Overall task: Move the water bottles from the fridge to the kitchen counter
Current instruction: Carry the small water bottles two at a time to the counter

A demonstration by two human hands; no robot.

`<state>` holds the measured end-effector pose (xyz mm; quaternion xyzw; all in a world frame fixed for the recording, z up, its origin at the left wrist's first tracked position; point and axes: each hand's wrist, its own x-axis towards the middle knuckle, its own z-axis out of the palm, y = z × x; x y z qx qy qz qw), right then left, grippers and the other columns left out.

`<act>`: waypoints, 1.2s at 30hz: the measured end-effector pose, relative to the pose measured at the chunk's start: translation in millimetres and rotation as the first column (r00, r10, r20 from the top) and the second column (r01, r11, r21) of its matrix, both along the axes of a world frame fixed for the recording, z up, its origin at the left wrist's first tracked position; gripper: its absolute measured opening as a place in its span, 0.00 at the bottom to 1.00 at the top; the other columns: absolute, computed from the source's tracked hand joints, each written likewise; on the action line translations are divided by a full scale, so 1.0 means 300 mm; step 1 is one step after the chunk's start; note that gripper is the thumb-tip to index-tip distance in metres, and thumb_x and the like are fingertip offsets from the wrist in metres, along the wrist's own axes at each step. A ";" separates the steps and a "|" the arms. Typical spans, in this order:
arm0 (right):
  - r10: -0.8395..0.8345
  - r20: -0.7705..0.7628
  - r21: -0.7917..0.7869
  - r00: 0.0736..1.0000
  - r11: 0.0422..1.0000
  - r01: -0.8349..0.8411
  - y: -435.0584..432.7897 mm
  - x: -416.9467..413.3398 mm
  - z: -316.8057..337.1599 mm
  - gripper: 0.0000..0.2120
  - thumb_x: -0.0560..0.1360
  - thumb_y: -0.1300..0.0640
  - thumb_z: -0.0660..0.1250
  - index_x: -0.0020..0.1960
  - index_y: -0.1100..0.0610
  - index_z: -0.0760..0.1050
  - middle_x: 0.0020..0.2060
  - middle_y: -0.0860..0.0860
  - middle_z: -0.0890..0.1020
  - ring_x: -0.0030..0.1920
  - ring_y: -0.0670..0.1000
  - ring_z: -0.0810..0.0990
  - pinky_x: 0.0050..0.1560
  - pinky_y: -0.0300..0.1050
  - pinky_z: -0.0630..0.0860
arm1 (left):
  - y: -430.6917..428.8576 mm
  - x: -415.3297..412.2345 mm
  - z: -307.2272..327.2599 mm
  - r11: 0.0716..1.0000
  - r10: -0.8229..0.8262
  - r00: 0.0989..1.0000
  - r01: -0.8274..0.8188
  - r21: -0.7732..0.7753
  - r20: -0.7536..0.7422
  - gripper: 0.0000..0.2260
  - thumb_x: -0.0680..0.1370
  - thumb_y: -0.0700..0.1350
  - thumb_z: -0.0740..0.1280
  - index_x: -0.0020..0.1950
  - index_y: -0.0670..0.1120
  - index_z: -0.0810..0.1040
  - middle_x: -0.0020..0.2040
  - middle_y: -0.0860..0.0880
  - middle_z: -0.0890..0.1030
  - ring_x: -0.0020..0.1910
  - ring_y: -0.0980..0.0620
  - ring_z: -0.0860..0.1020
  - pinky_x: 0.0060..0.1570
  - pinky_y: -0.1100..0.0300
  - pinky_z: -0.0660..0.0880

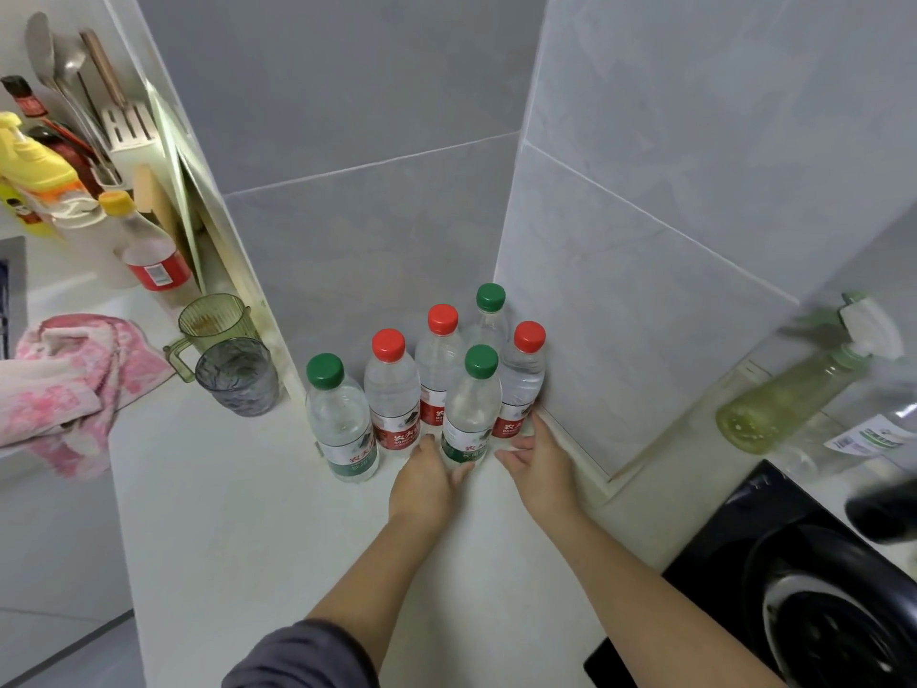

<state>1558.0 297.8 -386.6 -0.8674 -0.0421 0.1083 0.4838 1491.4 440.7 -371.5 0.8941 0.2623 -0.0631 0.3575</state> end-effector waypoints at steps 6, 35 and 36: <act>0.007 -0.030 -0.064 1.000 0.998 -0.009 0.050 -0.077 -0.039 0.21 0.68 0.56 0.79 0.52 0.53 0.69 0.42 0.48 0.74 0.41 0.50 0.77 0.44 0.44 0.75 | 0.111 -0.176 -0.028 0.986 0.095 0.992 -0.105 0.130 0.079 0.11 0.78 0.53 0.63 0.43 0.46 0.72 0.44 0.48 0.75 0.45 0.45 0.76 0.40 0.53 0.73; 0.463 0.207 -0.514 0.862 0.801 -0.307 -0.098 -0.472 0.109 0.37 0.77 0.37 0.61 0.80 0.47 0.50 0.80 0.50 0.51 0.79 0.52 0.45 0.76 0.55 0.47 | 0.022 -0.738 0.086 0.833 0.084 0.993 -0.112 0.542 0.077 0.39 0.76 0.68 0.57 0.80 0.49 0.49 0.80 0.45 0.45 0.78 0.41 0.41 0.74 0.43 0.48; 0.502 0.234 -0.540 0.833 0.779 -0.318 -0.115 -0.507 0.139 0.37 0.78 0.35 0.59 0.80 0.46 0.47 0.80 0.50 0.48 0.79 0.52 0.41 0.77 0.57 0.43 | -0.010 -0.785 0.114 0.817 0.103 0.988 -0.148 0.558 0.111 0.40 0.75 0.68 0.57 0.80 0.49 0.48 0.80 0.45 0.44 0.78 0.41 0.40 0.74 0.41 0.46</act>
